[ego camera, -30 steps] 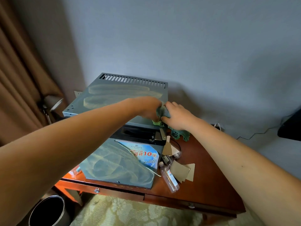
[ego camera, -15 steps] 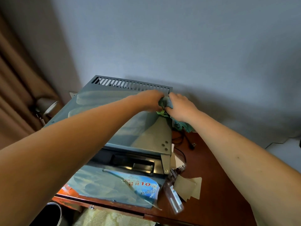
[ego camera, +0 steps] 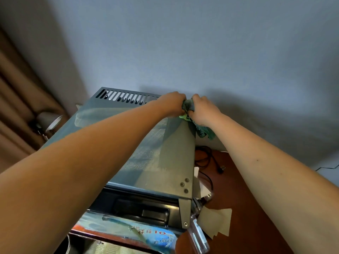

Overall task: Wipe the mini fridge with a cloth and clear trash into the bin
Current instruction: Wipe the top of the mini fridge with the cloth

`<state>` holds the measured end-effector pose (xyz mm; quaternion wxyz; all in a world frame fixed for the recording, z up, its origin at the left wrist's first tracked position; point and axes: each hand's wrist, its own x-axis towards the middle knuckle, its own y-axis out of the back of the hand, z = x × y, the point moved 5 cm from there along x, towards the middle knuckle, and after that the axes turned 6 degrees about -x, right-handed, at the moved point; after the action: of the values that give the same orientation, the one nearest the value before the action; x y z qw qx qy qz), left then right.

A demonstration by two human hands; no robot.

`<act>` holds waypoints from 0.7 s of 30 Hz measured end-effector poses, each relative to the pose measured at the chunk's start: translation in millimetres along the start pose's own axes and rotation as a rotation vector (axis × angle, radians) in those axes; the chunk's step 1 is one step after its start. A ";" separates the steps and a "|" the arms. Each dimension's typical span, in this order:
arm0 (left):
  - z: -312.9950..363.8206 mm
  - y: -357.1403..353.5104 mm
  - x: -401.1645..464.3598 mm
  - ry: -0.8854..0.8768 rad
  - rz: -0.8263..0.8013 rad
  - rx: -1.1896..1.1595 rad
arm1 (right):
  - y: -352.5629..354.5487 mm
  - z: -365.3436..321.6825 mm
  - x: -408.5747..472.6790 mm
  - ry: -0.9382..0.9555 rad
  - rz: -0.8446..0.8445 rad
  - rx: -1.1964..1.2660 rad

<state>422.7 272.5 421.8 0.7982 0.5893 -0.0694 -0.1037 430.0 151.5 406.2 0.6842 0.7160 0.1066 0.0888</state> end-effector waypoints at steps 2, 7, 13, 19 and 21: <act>2.6 0.1 -8.0 -0.009 0.000 0.010 | 0.8 -3.2 -9.3 -0.005 -0.006 0.002; 10.8 -1.3 -45.2 -0.017 -0.050 0.019 | -2.3 -14.0 -48.6 -0.027 -0.040 0.005; 25.3 -2.5 -105.2 -0.066 -0.084 0.052 | 0.1 -32.8 -112.4 -0.045 -0.071 0.048; 33.5 -1.7 -167.9 -0.154 -0.104 0.041 | 5.5 -53.5 -181.2 0.036 -0.110 0.037; 31.3 -0.1 -184.4 -0.179 -0.123 0.020 | 5.8 -60.8 -198.5 0.068 -0.121 -0.020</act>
<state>236.7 289.0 433.0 0.7749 0.5888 -0.1051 -0.2043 222.6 155.3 418.6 0.6912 0.6981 0.1722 0.0726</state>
